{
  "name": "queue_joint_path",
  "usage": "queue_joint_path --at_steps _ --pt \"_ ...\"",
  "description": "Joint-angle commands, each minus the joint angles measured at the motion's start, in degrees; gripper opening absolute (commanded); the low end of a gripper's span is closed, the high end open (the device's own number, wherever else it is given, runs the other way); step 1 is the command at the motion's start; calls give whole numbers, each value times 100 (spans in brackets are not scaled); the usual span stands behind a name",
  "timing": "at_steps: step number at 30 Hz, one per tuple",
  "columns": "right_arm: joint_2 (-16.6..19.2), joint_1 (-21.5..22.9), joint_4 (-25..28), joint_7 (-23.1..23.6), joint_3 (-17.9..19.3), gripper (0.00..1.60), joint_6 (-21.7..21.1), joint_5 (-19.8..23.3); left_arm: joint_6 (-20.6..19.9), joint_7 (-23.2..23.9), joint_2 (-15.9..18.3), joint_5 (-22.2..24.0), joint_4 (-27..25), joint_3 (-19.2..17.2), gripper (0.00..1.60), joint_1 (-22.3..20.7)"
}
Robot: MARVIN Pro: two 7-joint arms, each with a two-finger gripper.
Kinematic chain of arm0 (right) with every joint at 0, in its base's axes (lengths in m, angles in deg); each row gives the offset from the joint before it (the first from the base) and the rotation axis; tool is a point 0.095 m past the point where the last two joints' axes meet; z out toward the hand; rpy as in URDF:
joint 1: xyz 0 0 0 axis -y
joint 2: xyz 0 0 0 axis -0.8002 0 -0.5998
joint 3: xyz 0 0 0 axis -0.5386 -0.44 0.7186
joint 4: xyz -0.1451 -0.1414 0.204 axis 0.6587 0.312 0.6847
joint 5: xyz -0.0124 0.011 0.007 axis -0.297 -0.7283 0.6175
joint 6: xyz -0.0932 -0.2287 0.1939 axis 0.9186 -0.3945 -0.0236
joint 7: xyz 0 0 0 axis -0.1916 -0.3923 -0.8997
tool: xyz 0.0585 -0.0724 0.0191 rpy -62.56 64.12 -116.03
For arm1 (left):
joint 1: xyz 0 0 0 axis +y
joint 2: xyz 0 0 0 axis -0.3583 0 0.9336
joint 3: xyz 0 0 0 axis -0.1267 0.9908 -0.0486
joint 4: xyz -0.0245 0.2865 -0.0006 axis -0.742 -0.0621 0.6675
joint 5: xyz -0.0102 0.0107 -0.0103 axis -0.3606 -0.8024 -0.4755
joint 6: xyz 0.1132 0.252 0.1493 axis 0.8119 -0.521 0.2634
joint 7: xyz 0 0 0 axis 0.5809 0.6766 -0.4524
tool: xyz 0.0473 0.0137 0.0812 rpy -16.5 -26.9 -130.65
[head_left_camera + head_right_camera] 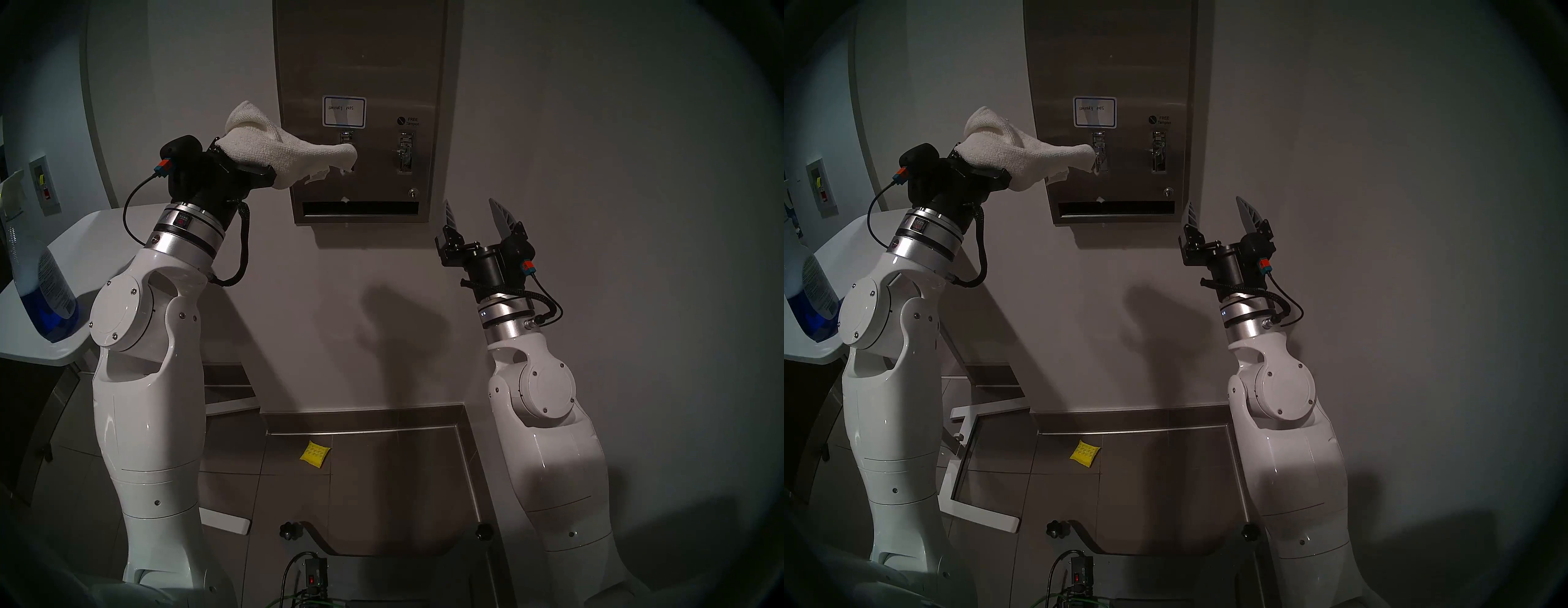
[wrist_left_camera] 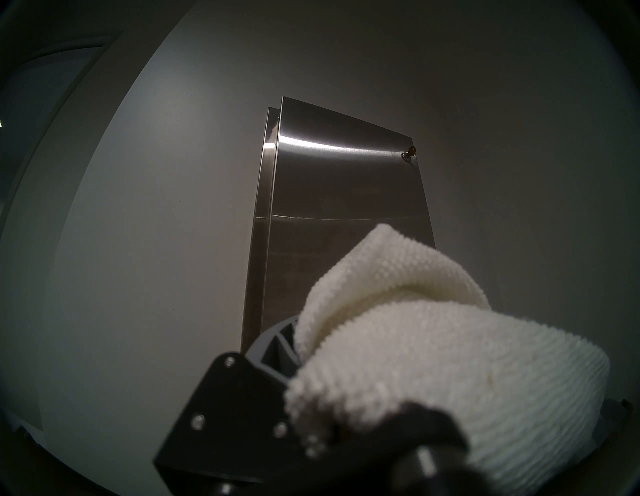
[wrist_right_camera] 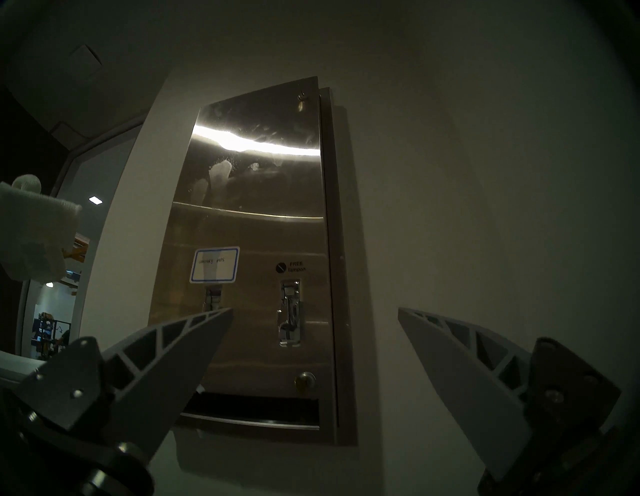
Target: Pick up the cloth and wipe the surface
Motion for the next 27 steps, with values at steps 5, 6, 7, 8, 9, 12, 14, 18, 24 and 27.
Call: queue_joint_path --at_steps 5,6,7,8,9,12,14,18,24,27 --pt "6 -63 168 -287 103 160 -228 -401 49 3 -15 70 -101 -13 0 -166" --pt "12 -49 136 -282 118 160 -221 -389 50 5 -14 72 -99 -12 0 -168" --pt "26 -42 138 -277 125 160 -295 -389 50 6 -15 74 -97 -11 0 -170" --pt "19 -37 137 -290 129 160 -324 -397 51 6 -16 75 -96 -9 0 -172" --pt "14 -36 132 -298 133 160 -357 -397 51 3 -18 75 -96 -7 0 -178" --pt "-28 -61 60 -331 149 160 -330 -371 53 -8 -25 71 -95 -2 0 -185" --pt "-74 -76 45 -356 159 160 -294 -324 53 -19 -29 65 -95 -4 0 -187" --pt "-78 -74 42 -362 160 160 -297 -331 100 -68 -18 -2 -66 -21 0 -229" --pt "-86 -73 37 -365 163 160 -295 -337 183 -403 -14 -228 135 -150 0 -440" --pt "-90 -72 34 -366 165 160 -296 -340 202 -635 3 -384 275 -260 0 -608"
